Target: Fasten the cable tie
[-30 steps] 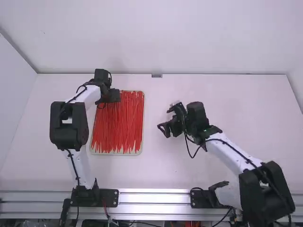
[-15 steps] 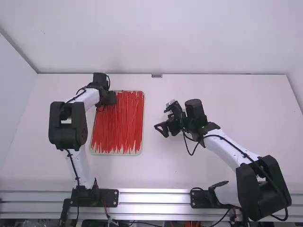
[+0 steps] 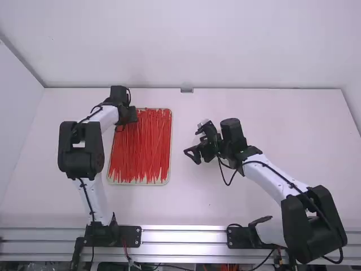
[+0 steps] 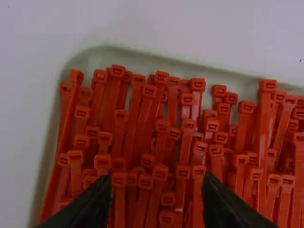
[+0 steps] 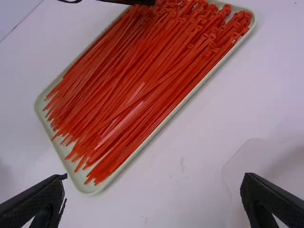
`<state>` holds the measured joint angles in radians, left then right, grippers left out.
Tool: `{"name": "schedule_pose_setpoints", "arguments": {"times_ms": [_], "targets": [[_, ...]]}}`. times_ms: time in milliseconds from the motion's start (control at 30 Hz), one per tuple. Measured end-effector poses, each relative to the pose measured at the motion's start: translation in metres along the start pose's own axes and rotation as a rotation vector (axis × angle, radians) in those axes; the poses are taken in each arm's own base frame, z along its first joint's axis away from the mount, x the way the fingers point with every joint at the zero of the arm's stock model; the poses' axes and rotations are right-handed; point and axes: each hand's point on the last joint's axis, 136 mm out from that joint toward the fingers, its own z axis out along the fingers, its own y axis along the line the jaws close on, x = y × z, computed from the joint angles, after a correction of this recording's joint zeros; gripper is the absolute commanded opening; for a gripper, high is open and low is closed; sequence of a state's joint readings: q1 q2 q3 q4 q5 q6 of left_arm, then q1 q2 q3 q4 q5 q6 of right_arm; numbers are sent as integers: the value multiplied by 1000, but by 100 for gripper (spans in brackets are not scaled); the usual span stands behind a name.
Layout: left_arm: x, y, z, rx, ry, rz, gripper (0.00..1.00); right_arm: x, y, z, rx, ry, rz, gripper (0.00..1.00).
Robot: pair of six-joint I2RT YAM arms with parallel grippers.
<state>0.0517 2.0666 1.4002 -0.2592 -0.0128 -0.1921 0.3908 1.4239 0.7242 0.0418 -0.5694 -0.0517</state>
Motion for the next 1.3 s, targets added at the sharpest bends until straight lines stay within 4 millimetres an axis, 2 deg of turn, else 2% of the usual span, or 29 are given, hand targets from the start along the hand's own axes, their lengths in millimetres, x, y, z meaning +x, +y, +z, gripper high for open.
{"name": "schedule_pose_setpoints", "arguments": {"times_ms": [167,400,633,1133,1300], "targets": [[-6,-1,3,9,-43,-12,47,0,0,0,0,0,0,98],[7,1,11,9,-41,-19,42,0,0,0,0,0,-1,99],[-6,-6,10,45,-95,5,41,0,0,0,0,0,-1,99],[-7,-11,10,75,-103,22,38,0,0,0,0,1,-1,99],[-1,-10,14,76,-109,25,36,0,0,0,0,1,0,99]]}}
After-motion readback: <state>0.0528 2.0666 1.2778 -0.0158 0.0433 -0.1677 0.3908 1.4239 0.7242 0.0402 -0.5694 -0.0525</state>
